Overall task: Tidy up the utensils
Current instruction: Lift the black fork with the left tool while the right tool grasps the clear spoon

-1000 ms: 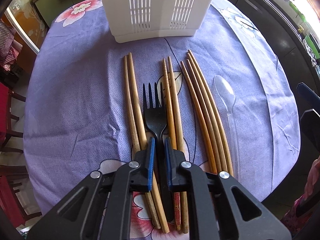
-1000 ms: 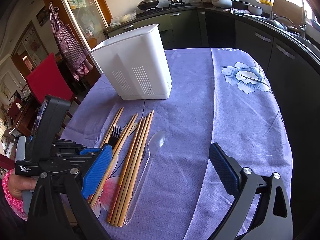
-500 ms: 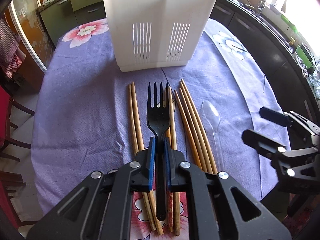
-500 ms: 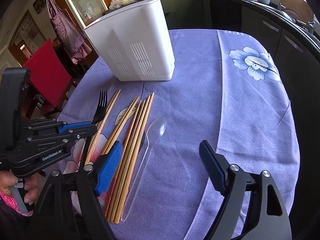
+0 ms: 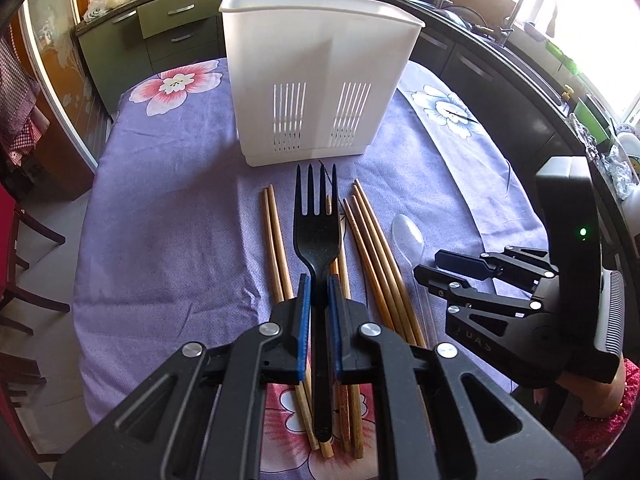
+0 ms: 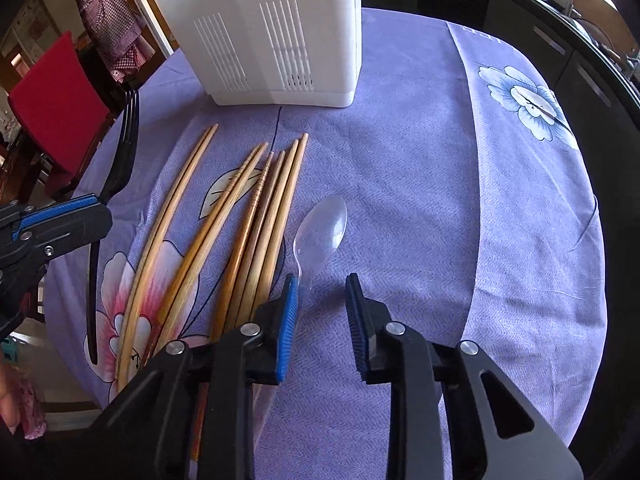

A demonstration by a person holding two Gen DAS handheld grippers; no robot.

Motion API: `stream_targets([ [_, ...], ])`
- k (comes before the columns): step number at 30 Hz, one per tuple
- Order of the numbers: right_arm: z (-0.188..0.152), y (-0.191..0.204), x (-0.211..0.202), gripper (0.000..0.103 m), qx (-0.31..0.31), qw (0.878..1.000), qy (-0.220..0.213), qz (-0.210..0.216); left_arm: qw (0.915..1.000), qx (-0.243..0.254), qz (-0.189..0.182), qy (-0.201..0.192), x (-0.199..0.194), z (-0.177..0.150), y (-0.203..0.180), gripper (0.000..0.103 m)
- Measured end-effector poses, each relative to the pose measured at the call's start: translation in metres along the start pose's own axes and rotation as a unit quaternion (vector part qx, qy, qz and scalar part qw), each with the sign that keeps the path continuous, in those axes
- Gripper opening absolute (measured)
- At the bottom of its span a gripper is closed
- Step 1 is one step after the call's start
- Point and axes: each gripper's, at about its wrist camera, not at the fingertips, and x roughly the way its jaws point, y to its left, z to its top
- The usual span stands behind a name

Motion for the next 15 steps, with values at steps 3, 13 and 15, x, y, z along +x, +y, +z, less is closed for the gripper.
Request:
stream_targets([
  [3, 0.002, 0.004, -0.001, 0.025, 0.01, 1.0, -0.001, -0.003, 1.0, 0.003, -0.004, -0.004, -0.001, 0.0, 0.001, 0.009],
  [13, 0.002, 0.03, 0.008, 0.023, 0.002, 0.999, 0.005, -0.053, 0.9995, 0.008, -0.028, -0.01, -0.003, -0.005, 0.007, 0.009],
  [15, -0.001, 0.036, 0.008, 0.015, 0.002, 0.998, -0.002, -0.056, 0.9995, 0.007, -0.029, -0.01, -0.003, -0.006, 0.009, 0.009],
])
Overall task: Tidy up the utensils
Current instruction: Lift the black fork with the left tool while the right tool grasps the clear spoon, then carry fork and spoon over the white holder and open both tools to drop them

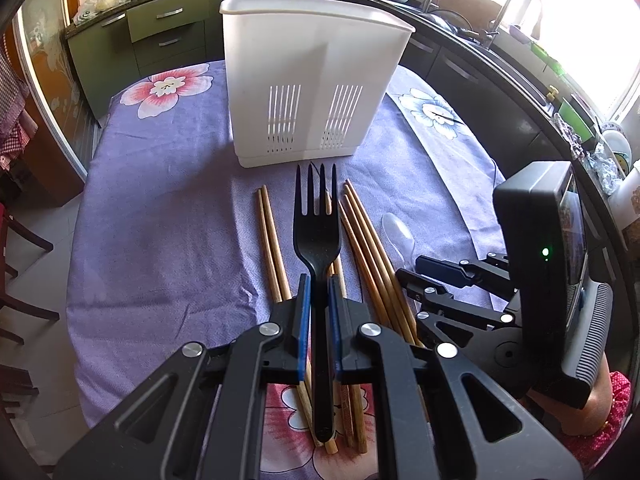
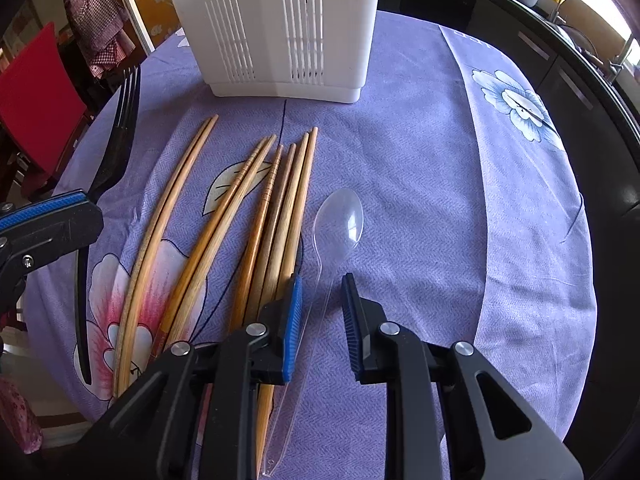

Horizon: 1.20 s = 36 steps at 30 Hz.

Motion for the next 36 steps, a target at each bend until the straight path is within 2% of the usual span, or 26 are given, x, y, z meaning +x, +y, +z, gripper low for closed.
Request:
stream_targets([
  [3, -0.007, 0.012, -0.001, 0.011, -0.008, 1.0, -0.018, -0.012, 1.0, -0.002, -0.001, -0.002, -0.001, -0.001, 0.004, 0.009],
  [7, -0.012, 0.008, -0.004, 0.009, 0.003, 1.0, -0.03, -0.009, 1.0, -0.006, 0.0, -0.007, -0.006, -0.001, 0.007, 0.009],
  [13, -0.011, -0.006, -0.036, 0.009, 0.012, 0.997, -0.075, 0.017, 0.9995, -0.013, 0.006, -0.029, -0.023, 0.011, 0.01, 0.009],
  [18, -0.002, -0.018, -0.08, 0.009, 0.016, 0.99, -0.134, 0.039, 0.9981, -0.016, 0.002, -0.059, -0.048, 0.037, 0.008, 0.009],
  [21, 0.006, -0.027, -0.103, 0.009, 0.019, 0.984, -0.169, 0.053, 0.9952, -0.019, 0.003, -0.096, -0.072, 0.064, 0.008, 0.009],
  [25, 0.021, -0.037, -0.128, 0.009, 0.024, 0.975, -0.208, 0.069, 0.9843, -0.023, 0.016, -0.174, -0.105, 0.108, 0.008, 0.009],
  [28, 0.036, -0.043, -0.138, 0.009, 0.029, 0.97, -0.228, 0.083, 0.9747, -0.032, 0.011, -0.221, -0.113, 0.14, 0.011, 0.009],
  [34, 0.061, -0.044, -0.142, 0.009, 0.029, 0.964, -0.245, 0.1, 0.9494, -0.03, 0.041, -0.31, -0.095, 0.182, 0.016, 0.009],
  [36, 0.069, -0.043, -0.142, 0.009, 0.031, 0.963, -0.248, 0.105, 0.9471, -0.023, 0.048, -0.316, -0.079, 0.19, 0.017, 0.009],
])
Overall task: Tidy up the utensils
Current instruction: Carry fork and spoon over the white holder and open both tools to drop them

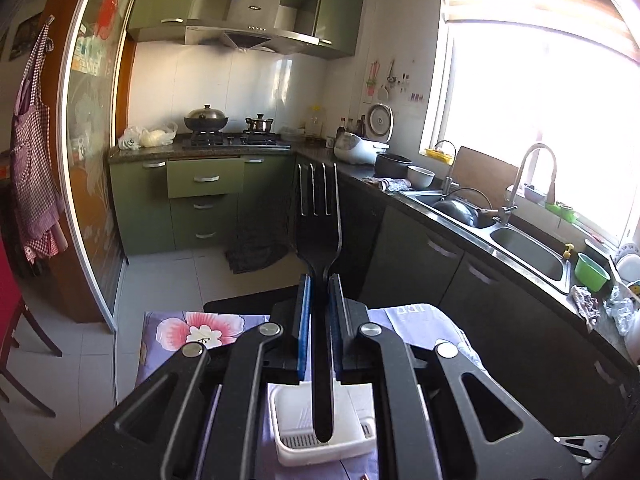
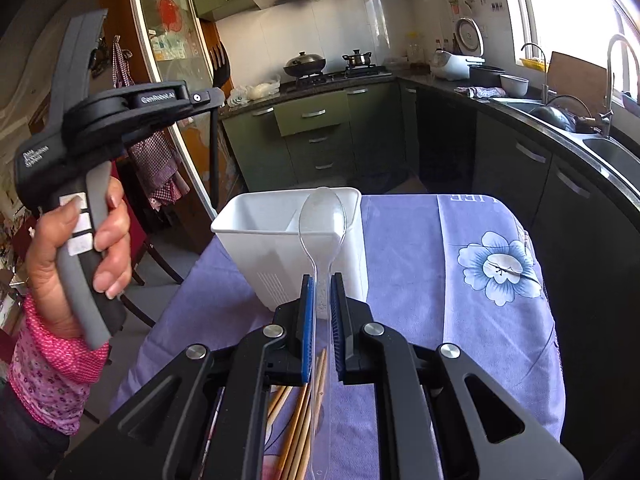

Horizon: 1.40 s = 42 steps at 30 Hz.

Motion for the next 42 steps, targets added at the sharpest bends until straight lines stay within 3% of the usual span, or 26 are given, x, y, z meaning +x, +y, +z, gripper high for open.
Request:
stream_targets([
  [9, 0.032, 0.0, 0.012, 0.009, 0.001, 1.0, -0.026, 0.011, 0.9993, 0.021, 0.008, 0.03, 0.034, -0.04, -0.002, 0.009],
  [18, 0.098, 0.017, 0.016, 0.009, -0.018, 0.996, -0.089, -0.001, 0.9945, 0.042, 0.01, 0.096, 0.042, -0.071, 0.006, 0.014],
  [26, 0.143, 0.024, 0.057, 0.009, -0.011, 0.991, -0.128, -0.027, 0.9975, 0.016, 0.0, 0.069, 0.001, -0.065, 0.026, 0.022],
  [32, 0.144, 0.027, 0.094, 0.009, -0.018, 0.986, -0.155, -0.063, 0.9972, 0.011, -0.003, 0.074, -0.018, -0.065, 0.036, 0.022],
  [42, 0.092, 0.024, 0.112, 0.01, -0.027, 0.983, -0.166, -0.069, 0.9958, 0.008, -0.007, 0.091, -0.015, -0.075, 0.038, 0.022],
])
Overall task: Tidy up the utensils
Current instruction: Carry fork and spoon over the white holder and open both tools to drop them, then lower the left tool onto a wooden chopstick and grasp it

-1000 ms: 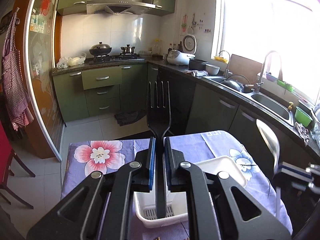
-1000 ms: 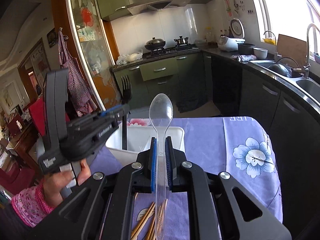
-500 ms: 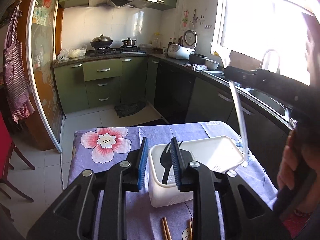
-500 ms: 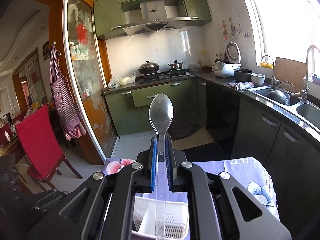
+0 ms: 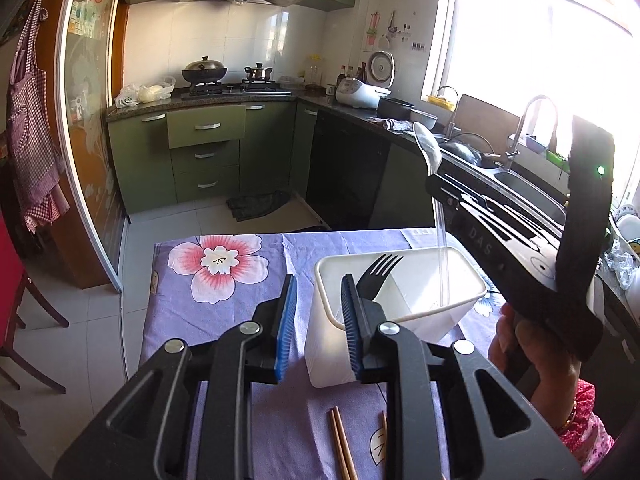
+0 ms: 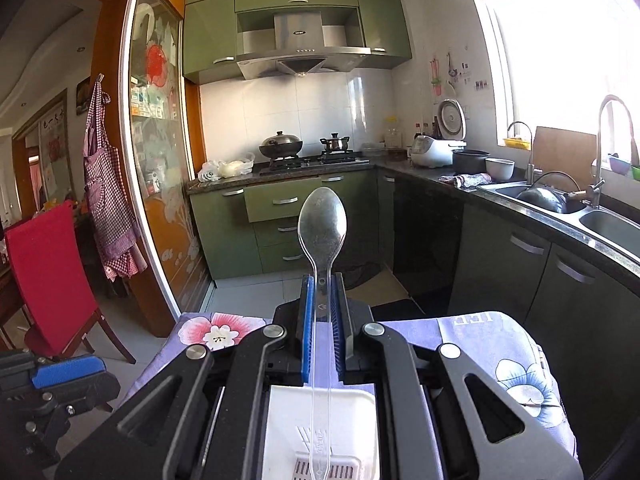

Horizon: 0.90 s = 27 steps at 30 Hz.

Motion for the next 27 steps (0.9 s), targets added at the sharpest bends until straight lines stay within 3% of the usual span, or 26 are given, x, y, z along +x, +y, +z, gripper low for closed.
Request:
stream_targets([
  [8, -0.035, -0.004, -0.021, 0.01, -0.016, 1.0, 0.022, 0.005, 0.9999, 0.008, -0.004, 0.006, -0.003, -0.004, -0.009, 0.022],
  [12, -0.045, -0.008, -0.029, 0.018, -0.018, 0.999, 0.044, 0.009, 0.9998, 0.008, -0.005, 0.015, -0.006, -0.007, -0.013, 0.023],
  [17, -0.05, -0.011, -0.046, 0.02, -0.02, 0.998, 0.052, 0.008, 0.9997, 0.012, -0.003, 0.023, -0.015, -0.013, -0.017, 0.026],
  [22, -0.051, -0.019, -0.081, 0.062, -0.011, 0.998, 0.055, 0.016, 0.9989, 0.012, 0.007, 0.045, -0.023, -0.023, -0.018, 0.029],
  [24, -0.056, -0.024, -0.092, 0.088, -0.004, 0.996, 0.088, 0.018, 0.9976, 0.014, 0.016, 0.066, -0.021, -0.031, -0.017, 0.029],
  [27, -0.074, -0.026, -0.101, 0.096, -0.016, 0.985, 0.169, 0.033, 0.9933, 0.012, 0.021, 0.113, -0.012, -0.048, -0.016, 0.029],
])
